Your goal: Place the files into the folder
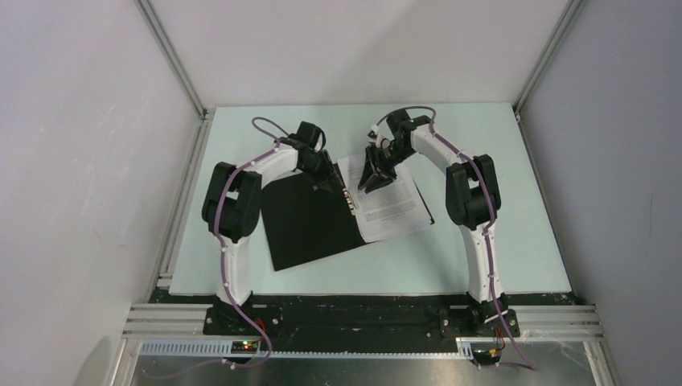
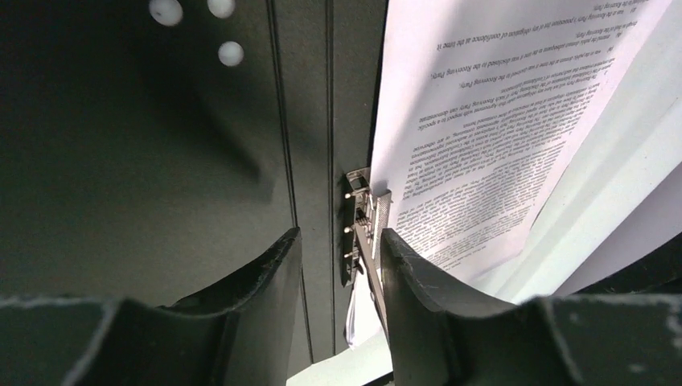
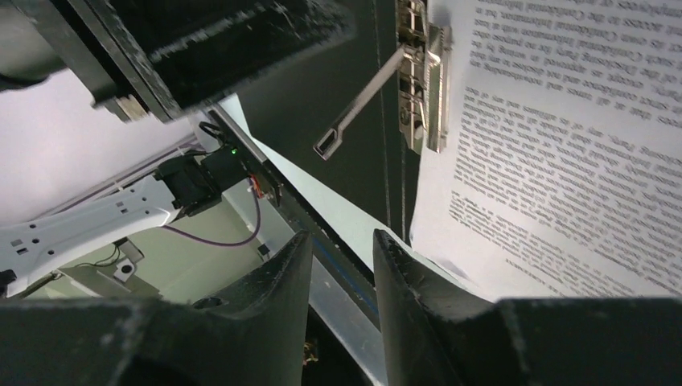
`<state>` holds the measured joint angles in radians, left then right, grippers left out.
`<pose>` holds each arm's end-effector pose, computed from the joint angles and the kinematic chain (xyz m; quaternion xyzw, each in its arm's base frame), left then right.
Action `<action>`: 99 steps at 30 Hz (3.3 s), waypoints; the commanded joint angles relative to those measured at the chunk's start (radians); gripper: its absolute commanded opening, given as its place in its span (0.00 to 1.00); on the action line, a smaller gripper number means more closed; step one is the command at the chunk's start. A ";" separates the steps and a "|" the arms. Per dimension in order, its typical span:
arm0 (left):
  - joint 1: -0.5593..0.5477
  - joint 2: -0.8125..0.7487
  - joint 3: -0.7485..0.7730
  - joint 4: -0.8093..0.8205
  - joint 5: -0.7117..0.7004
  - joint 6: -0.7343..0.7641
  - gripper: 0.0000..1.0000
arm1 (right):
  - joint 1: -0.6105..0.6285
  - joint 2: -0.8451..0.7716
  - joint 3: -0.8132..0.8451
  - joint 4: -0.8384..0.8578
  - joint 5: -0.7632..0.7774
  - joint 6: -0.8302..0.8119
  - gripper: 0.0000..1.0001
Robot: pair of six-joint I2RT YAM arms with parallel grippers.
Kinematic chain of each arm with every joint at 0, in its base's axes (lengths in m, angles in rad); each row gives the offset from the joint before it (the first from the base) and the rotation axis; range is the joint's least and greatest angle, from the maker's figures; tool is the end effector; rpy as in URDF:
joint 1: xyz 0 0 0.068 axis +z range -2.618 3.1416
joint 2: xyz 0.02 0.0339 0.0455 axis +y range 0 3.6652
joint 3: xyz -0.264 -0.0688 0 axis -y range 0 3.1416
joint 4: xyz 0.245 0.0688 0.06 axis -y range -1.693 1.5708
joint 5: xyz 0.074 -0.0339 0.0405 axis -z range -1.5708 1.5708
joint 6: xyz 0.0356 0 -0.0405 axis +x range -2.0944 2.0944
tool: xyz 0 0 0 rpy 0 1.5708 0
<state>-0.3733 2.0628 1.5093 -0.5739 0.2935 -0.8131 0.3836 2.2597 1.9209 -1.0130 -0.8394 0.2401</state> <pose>0.3976 -0.1668 0.1708 -0.1791 0.9488 -0.2399 0.1006 0.4167 0.1968 0.1970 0.1095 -0.9022 -0.4161 0.0293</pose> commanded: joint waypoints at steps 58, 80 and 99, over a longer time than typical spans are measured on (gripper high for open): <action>-0.042 0.103 0.000 0.016 0.028 -0.139 0.24 | 0.074 0.144 0.075 0.059 -0.051 0.076 0.27; -0.037 0.108 -0.002 0.016 0.021 -0.146 0.24 | 0.080 0.123 0.028 0.047 -0.130 0.058 0.24; -0.028 0.100 -0.014 0.016 0.026 -0.155 0.24 | 0.061 0.155 -0.052 0.042 -0.007 0.085 0.21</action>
<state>-0.4072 2.1464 1.5181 -0.5465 0.3401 -0.9524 0.4450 2.3974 1.8755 -0.9447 -0.9463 0.3389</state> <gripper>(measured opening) 0.239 0.213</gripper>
